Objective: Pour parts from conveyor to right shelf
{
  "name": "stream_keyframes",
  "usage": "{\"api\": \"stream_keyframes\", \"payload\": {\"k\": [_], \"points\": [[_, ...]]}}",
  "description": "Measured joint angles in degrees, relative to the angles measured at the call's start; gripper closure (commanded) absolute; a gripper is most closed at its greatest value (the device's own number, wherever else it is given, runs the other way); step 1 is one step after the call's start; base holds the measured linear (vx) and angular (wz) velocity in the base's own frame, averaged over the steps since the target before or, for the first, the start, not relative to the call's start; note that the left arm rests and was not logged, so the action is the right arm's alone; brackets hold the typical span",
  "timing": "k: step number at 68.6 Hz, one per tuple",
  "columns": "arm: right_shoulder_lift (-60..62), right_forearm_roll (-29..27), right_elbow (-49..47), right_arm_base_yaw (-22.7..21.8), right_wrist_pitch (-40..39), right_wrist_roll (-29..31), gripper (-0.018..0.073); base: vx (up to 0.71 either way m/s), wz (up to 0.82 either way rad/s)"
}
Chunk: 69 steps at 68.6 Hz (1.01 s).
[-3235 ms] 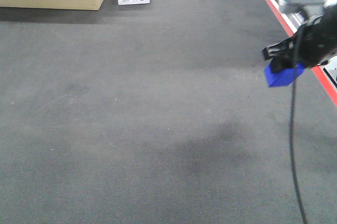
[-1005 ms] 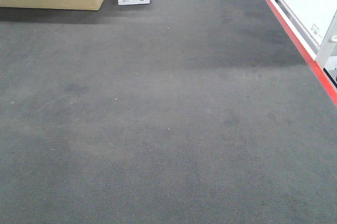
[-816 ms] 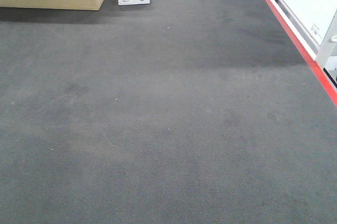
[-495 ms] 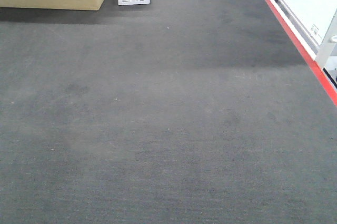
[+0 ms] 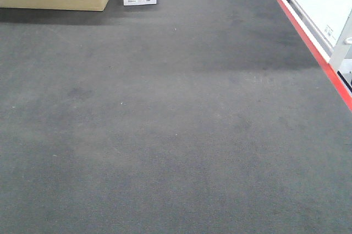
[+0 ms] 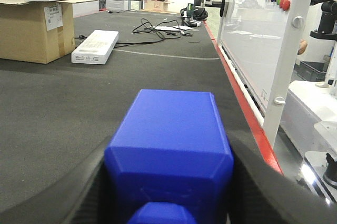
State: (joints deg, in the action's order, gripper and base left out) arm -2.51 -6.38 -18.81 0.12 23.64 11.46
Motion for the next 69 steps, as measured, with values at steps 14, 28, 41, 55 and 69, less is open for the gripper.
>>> {"api": "stream_keyframes", "payload": {"k": [14,28,41,55,69], "points": [[0.0,0.0,0.0,0.0,0.0,0.0,0.0565,-0.02,0.00],[0.0,0.0,0.0,0.0,0.0,0.0,0.0565,-0.10,0.01],[0.0,0.0,0.0,0.0,0.0,0.0,0.0565,-0.23,0.05],[0.0,0.0,0.0,0.0,0.0,0.0,0.0565,-0.31,0.01],[0.0,0.0,0.0,0.0,0.0,0.0,0.0565,-0.37,-0.17]]}}
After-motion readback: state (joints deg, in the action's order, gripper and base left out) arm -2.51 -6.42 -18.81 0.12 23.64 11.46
